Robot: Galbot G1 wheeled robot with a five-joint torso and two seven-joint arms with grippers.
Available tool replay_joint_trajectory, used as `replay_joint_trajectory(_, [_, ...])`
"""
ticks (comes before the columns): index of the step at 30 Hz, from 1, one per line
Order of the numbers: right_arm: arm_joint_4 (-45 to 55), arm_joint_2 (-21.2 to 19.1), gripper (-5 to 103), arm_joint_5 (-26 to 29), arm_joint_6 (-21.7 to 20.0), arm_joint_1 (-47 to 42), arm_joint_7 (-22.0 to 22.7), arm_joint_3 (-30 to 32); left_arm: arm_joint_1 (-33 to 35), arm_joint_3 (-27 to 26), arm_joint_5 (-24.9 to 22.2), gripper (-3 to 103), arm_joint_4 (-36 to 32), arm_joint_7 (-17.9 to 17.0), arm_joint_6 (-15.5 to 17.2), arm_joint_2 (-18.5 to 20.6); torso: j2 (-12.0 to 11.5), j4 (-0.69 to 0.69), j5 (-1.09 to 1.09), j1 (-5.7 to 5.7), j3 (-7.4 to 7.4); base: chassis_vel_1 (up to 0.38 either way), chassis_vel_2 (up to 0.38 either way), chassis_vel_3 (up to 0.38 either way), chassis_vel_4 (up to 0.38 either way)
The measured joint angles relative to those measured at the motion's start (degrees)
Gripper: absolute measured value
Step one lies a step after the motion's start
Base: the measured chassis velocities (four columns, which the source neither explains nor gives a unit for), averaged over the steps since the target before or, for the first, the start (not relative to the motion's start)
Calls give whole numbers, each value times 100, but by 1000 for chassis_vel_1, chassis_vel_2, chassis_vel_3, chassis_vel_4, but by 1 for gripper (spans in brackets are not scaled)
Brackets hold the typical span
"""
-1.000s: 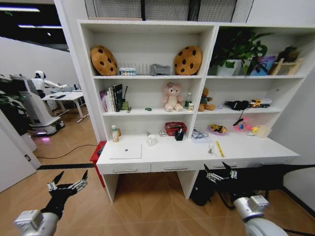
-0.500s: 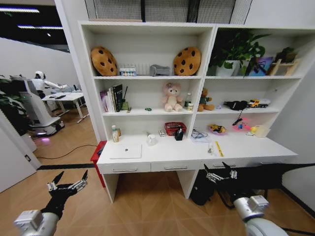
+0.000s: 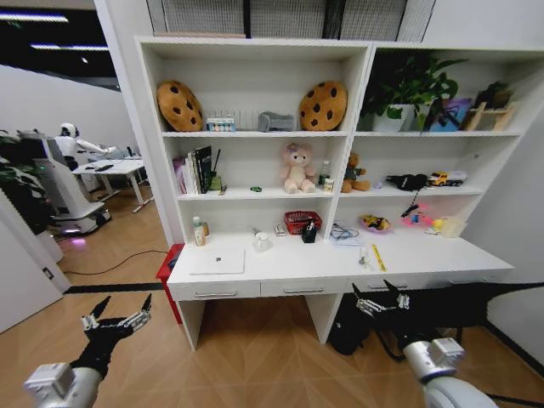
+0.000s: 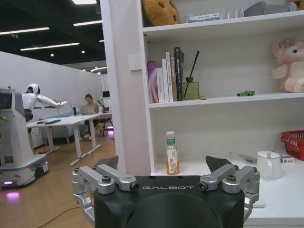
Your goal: Organize the objects on the table.
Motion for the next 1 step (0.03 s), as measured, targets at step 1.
replay_joint_trajectory(1, [0,0,100,0,0,0,0,0,0,0,0,100,0,0,0,0,0,0,0,0,0,0,0,0,0])
